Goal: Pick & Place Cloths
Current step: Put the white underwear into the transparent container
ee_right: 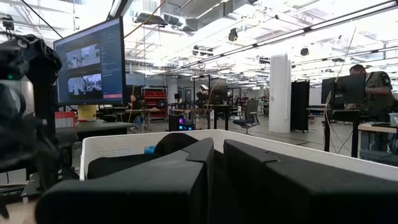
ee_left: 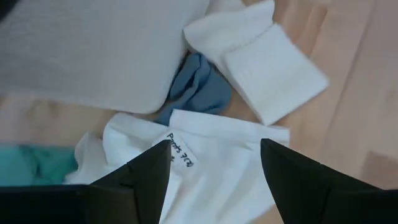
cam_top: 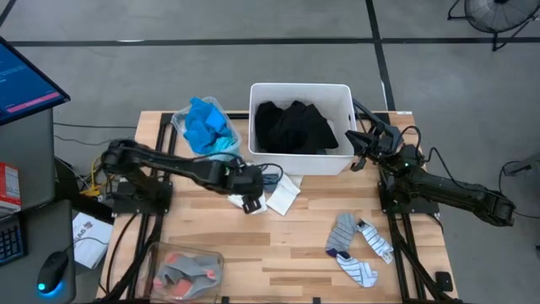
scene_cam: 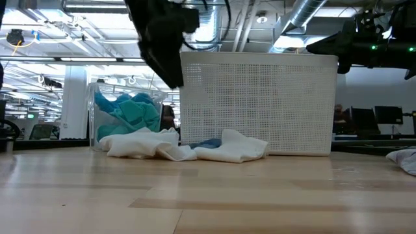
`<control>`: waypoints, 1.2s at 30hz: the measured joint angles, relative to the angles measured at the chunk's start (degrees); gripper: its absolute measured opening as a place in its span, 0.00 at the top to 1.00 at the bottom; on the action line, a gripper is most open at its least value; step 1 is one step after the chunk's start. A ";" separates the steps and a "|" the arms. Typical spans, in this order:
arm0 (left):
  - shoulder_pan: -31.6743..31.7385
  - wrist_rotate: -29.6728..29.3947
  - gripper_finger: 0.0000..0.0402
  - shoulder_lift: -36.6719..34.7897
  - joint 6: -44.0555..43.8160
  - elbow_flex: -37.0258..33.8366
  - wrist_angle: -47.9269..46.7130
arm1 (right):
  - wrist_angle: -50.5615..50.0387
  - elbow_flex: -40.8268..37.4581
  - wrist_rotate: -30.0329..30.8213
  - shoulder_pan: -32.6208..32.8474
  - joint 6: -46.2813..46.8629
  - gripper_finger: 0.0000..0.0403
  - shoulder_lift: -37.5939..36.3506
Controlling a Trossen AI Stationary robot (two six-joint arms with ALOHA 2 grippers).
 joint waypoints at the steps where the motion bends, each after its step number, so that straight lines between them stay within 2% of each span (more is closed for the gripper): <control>1: 0.29 0.01 0.42 1.11 1.36 0.00 0.59 | -0.01 0.00 0.01 -0.01 0.00 0.91 -0.02; 7: 1.31 5.57 0.43 8.11 6.95 0.00 4.48 | 0.01 0.01 0.01 -0.01 0.00 0.91 0.01; 15: 2.09 9.09 0.42 15.13 8.95 0.00 4.75 | -0.01 0.00 0.01 -0.01 0.00 0.91 0.01; 19: 2.17 11.62 0.42 16.89 9.72 -1.75 6.81 | 0.00 0.00 0.00 0.00 0.00 0.91 0.00; 24: 2.90 17.50 0.44 16.77 9.08 -6.04 11.03 | 0.02 0.00 0.00 0.01 0.00 0.91 -0.02; 27: 2.69 17.48 0.54 16.62 7.42 -6.65 10.76 | 0.01 0.01 -0.01 0.01 0.00 0.91 -0.01; 32: 2.65 19.58 0.93 15.57 4.65 -6.88 10.89 | 0.00 -0.01 0.00 0.00 0.01 0.91 -0.02; 36: 1.84 20.86 0.98 12.02 0.67 -7.51 13.44 | -0.01 0.01 0.00 -0.01 0.00 0.91 -0.02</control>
